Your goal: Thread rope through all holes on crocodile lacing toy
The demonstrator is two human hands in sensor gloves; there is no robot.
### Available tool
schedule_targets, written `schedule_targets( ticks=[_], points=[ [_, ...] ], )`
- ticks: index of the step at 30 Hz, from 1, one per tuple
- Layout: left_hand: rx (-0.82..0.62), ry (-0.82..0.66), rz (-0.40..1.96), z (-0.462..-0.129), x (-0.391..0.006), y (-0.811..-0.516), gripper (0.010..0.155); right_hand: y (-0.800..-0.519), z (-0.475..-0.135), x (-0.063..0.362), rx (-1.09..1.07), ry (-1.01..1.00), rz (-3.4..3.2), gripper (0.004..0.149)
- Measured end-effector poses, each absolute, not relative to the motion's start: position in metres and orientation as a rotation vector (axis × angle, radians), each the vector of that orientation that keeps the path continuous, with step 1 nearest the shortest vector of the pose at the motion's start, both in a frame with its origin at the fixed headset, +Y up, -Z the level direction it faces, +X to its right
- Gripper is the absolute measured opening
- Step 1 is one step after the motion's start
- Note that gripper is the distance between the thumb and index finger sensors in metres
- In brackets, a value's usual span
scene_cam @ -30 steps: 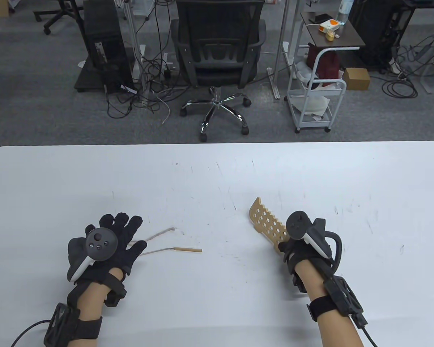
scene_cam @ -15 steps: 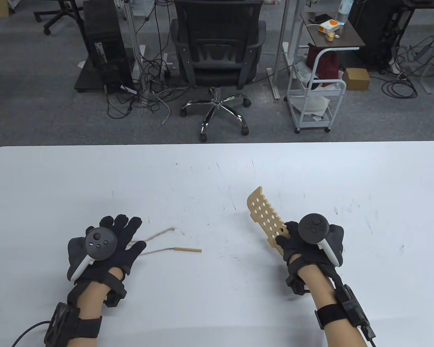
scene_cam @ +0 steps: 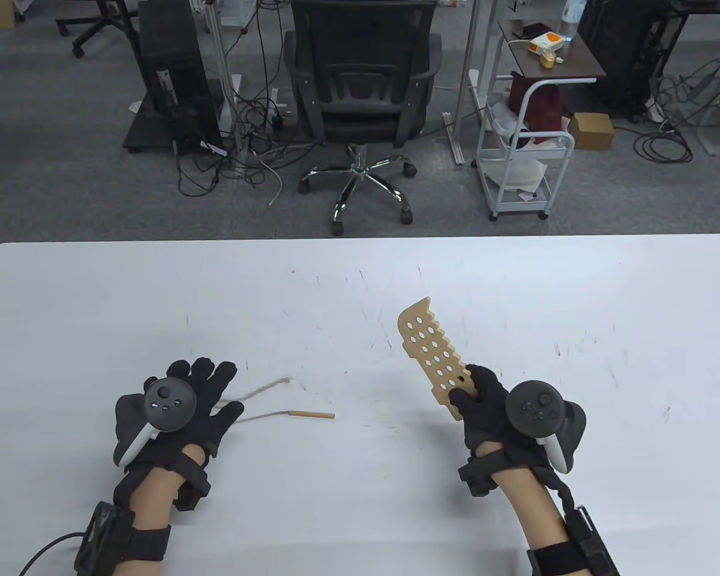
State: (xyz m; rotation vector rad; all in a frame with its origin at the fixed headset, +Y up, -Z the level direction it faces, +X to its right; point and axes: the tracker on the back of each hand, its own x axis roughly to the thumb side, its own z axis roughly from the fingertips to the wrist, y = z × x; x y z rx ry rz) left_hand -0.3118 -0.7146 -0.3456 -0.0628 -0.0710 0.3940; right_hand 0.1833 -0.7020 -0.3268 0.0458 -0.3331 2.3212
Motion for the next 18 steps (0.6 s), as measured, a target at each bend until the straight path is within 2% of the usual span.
schedule_targets(
  ticks=[8, 18],
  points=[
    [-0.074, -0.066, 0.385, -0.345, -0.31, -0.716, 0.073, -0.71, -0.318, 0.184, 0.113, -0.413, 2.227, 0.05],
    [-0.084, -0.056, 0.369, -0.344, -0.308, -0.718, 0.073, -0.704, -0.312, 0.179, 0.185, -0.439, 2.209, 0.05]
  ],
)
